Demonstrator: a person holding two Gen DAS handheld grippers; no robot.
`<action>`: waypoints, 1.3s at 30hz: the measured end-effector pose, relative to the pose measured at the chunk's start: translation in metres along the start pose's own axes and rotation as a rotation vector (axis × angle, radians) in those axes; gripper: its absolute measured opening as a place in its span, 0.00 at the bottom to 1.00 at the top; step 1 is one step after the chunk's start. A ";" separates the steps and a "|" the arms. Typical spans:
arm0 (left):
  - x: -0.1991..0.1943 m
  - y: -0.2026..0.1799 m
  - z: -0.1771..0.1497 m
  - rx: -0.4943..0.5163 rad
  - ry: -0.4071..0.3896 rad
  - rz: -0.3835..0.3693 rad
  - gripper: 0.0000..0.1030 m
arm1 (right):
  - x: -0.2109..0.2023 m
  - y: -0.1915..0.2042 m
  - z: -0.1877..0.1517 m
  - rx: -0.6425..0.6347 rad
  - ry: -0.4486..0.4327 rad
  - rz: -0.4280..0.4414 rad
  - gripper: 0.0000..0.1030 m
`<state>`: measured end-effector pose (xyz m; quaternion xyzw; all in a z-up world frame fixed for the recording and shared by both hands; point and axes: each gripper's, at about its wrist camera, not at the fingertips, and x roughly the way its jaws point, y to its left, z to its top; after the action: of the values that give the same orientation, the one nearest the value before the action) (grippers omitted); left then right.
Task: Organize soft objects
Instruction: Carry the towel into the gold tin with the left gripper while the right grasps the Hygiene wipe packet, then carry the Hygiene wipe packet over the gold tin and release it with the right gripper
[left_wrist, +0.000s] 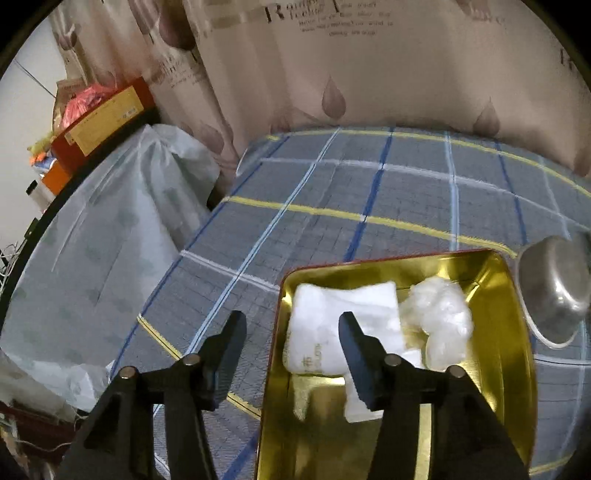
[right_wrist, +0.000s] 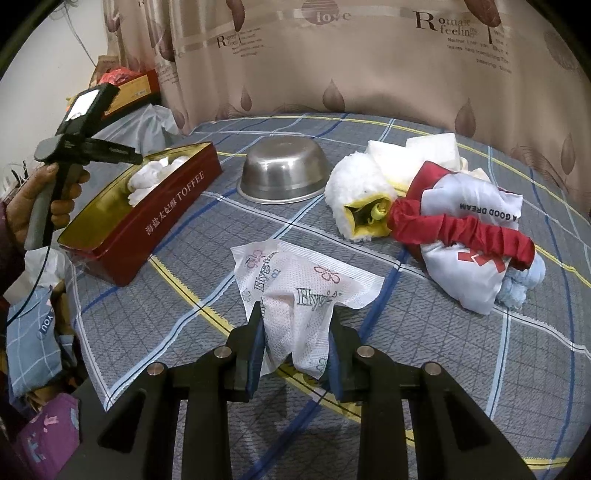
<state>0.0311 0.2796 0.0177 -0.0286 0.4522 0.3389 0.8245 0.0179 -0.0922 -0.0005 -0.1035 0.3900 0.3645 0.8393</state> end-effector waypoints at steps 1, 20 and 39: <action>-0.004 0.001 -0.001 -0.002 -0.012 -0.021 0.52 | 0.000 0.000 0.000 0.001 -0.002 -0.002 0.25; -0.160 0.052 -0.133 -0.282 -0.118 -0.192 0.52 | -0.012 0.005 0.003 0.000 0.000 -0.014 0.25; -0.183 0.062 -0.178 -0.241 -0.251 -0.059 0.52 | 0.048 0.176 0.134 -0.233 0.026 0.178 0.25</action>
<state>-0.2007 0.1669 0.0693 -0.0979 0.3007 0.3673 0.8747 -0.0057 0.1204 0.0744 -0.1700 0.3636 0.4789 0.7807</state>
